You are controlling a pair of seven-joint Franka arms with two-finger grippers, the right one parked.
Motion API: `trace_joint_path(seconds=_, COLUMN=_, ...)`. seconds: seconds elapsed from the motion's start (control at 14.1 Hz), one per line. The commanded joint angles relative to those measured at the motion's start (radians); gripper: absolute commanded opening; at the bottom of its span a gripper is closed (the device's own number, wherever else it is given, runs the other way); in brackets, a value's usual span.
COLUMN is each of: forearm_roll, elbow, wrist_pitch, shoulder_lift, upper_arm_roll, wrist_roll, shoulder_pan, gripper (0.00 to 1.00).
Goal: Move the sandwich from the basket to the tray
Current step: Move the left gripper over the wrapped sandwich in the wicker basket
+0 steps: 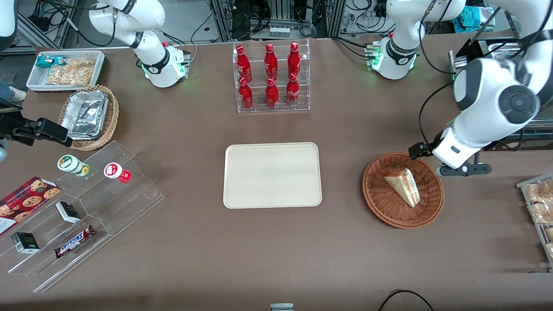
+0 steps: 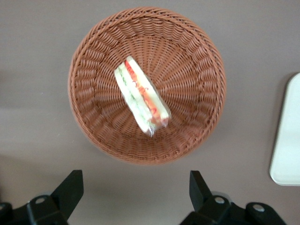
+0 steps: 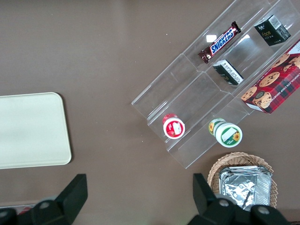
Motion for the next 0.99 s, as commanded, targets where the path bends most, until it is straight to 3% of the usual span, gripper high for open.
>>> trace_joint_path(seconds=0.0, forearm_roll=0.002, elbow=-0.134, wrist_pitch=0.184, shoulder_lift=-0.023, upper_arm_roll=0.007, wrist_roll=-0.042, shoulder_pan=-0.004, gripper=1.00)
trace_joint_path(seconds=0.14, forearm_roll=0.004, elbow=-0.178, wrist_pitch=0.287, shoulder_lift=0.000, upper_arm_roll=0.007, wrist_roll=-0.186, shoulder_pan=-0.005, gripper=1.00)
trace_joint_path(seconds=0.64, forearm_roll=-0.021, elbow=-0.171, wrist_pitch=0.367, shoulder_lift=0.071, upper_arm_roll=0.005, wrist_roll=-0.709, shoulder_pan=-0.007, gripper=1.00)
trace_joint_path(seconds=0.92, forearm_roll=-0.072, elbow=-0.169, wrist_pitch=0.455, shoulder_lift=0.131, upper_arm_roll=0.005, wrist_roll=-0.829, shoulder_pan=-0.011, gripper=1.00)
